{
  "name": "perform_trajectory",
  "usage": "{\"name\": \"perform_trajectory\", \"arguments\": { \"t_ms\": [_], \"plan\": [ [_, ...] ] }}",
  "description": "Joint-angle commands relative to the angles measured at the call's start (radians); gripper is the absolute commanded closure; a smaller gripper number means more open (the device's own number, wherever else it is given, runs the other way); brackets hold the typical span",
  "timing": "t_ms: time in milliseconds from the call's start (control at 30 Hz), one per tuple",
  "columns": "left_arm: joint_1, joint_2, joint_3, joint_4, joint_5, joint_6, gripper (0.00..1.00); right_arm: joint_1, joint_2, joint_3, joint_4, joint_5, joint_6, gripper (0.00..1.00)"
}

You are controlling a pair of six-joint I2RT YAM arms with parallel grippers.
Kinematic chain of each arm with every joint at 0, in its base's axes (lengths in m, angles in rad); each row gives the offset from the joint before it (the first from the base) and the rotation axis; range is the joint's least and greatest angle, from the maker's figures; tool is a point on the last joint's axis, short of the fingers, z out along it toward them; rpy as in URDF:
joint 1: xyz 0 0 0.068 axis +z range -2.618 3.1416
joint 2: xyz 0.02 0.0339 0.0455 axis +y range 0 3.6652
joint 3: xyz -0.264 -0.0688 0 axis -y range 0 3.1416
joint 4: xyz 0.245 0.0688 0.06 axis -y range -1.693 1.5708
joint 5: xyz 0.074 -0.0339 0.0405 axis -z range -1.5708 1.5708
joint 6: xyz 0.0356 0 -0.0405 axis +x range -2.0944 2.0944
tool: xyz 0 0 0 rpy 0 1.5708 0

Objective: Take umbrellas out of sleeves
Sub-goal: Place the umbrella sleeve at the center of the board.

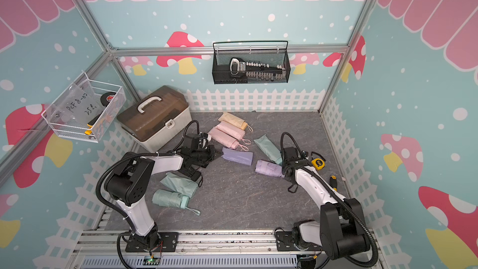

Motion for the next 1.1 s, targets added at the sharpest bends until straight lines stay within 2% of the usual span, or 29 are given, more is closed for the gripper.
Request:
{"name": "perform_trajectory", "arguments": {
  "t_ms": [0,167,300,367,433,467,533,567,633,700,800,933,1067],
  "plan": [
    [0.021,-0.023,-0.019,0.034,-0.019,0.007,1.0,-0.005,-0.048,-0.023,-0.003,0.006,-0.012,0.81],
    [0.052,0.027,-0.005,0.106,0.045,-0.034,1.0,-0.005,-0.129,-0.067,0.101,-0.129,-0.129,0.77],
    [0.052,0.042,0.027,0.09,0.04,-0.035,1.0,-0.005,-0.218,-0.12,0.257,-0.347,-0.257,0.66],
    [0.052,0.046,0.042,0.063,0.031,-0.027,1.0,-0.005,-0.216,-0.119,0.283,-0.401,-0.271,0.61],
    [0.054,0.044,0.054,0.032,0.015,-0.016,0.98,-0.005,-0.153,-0.087,0.281,-0.419,-0.284,0.58],
    [0.053,0.041,0.054,0.026,0.008,-0.015,0.94,-0.005,-0.116,-0.071,0.281,-0.436,-0.293,0.58],
    [0.054,0.024,0.045,0.024,-0.016,-0.018,0.67,-0.005,-0.019,-0.036,0.291,-0.502,-0.302,0.55],
    [0.055,0.012,0.039,0.024,-0.03,-0.02,0.59,-0.005,0.022,-0.023,0.301,-0.535,-0.302,0.54],
    [0.056,-0.014,0.033,0.007,-0.047,-0.017,0.53,-0.005,0.105,0.0,0.324,-0.593,-0.296,0.5],
    [0.055,-0.042,0.038,-0.021,-0.048,-0.013,0.52,-0.005,0.151,0.014,0.336,-0.596,-0.288,0.49],
    [0.056,-0.093,0.049,-0.095,-0.061,0.013,0.52,-0.005,0.154,0.026,0.337,-0.531,-0.286,0.48],
    [0.056,-0.146,0.085,-0.216,-0.087,0.067,0.52,-0.005,0.103,0.021,0.318,-0.461,-0.282,0.3],
    [0.054,-0.176,0.1,-0.232,-0.092,0.068,0.52,-0.007,0.046,-0.004,0.291,-0.384,-0.256,0.23]
  ]
}}
